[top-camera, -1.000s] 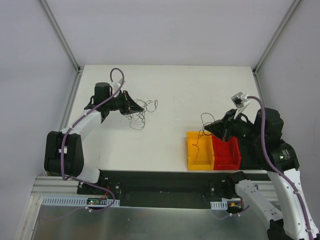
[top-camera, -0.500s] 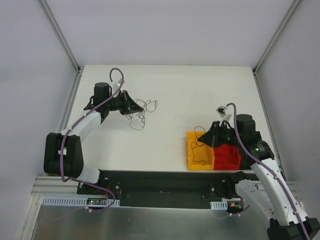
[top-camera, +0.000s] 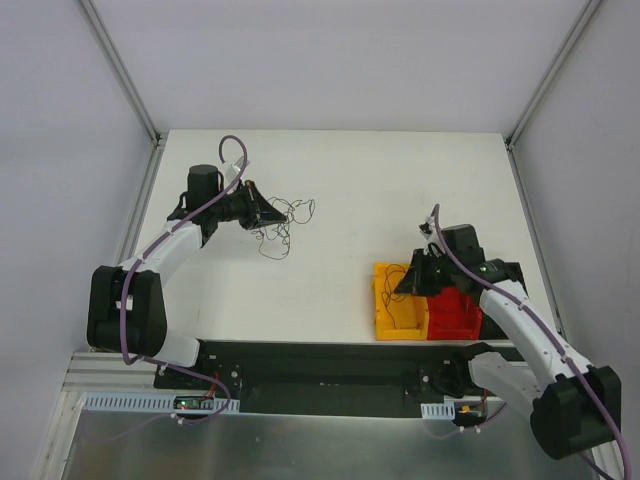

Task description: Untangle the cables

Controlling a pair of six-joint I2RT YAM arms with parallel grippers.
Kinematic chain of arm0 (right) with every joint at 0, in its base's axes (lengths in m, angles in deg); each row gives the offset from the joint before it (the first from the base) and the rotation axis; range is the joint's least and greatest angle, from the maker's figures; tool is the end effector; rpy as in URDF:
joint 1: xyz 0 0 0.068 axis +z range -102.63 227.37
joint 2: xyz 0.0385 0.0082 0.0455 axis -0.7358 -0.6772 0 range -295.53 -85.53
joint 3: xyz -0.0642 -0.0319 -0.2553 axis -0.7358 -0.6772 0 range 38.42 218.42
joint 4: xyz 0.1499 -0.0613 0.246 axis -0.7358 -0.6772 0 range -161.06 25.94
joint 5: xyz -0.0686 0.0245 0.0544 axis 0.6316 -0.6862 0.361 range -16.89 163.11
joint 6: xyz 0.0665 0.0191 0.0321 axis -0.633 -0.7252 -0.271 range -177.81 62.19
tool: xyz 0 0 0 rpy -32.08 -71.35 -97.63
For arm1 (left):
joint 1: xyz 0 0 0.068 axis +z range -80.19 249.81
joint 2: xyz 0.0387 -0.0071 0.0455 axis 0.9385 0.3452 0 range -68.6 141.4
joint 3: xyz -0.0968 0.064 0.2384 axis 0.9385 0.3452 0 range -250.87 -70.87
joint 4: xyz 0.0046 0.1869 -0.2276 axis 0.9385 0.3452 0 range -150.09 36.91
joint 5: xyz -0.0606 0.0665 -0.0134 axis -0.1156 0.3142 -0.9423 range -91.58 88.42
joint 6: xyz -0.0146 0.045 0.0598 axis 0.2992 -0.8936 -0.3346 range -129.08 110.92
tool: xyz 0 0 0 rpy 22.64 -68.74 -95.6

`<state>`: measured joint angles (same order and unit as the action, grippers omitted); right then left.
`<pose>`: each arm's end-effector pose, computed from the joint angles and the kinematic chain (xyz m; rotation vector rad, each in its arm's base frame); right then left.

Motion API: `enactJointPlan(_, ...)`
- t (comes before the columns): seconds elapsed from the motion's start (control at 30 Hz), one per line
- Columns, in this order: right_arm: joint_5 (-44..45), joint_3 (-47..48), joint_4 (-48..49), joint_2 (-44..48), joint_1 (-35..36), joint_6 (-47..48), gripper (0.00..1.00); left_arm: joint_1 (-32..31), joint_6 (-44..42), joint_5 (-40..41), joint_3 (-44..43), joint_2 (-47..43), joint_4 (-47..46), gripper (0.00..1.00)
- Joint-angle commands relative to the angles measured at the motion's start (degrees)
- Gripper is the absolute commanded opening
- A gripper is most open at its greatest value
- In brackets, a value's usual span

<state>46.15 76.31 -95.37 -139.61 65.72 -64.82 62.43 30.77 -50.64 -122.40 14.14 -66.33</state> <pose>0.2228 0.1047 0.2034 -0.4616 2.3766 0.7694 0.3545 -0.0950 0.2246 -0.0007 2.1126 -1.3660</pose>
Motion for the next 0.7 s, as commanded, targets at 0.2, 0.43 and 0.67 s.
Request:
enactJointPlan(0.2, 7.9, 5.1, -4.9, -15.9, 5.6, -1.4, 0.0, 0.8, 0.8, -1.9, 0.8, -2.8, -3.4, 0.0)
enactJointPlan(0.43, 8.9, 7.2, -6.4, -14.4, 6.3, -0.4, 0.18, 0.8, 0.2, -1.3, 0.5, -4.2, -3.5, 0.0)
enactJointPlan(0.67, 13.1, 13.1, -15.3, -4.7, 6.3, 3.0, 0.54, 0.5, -0.7, -3.6, -4.1, -4.3, -0.6, 0.0)
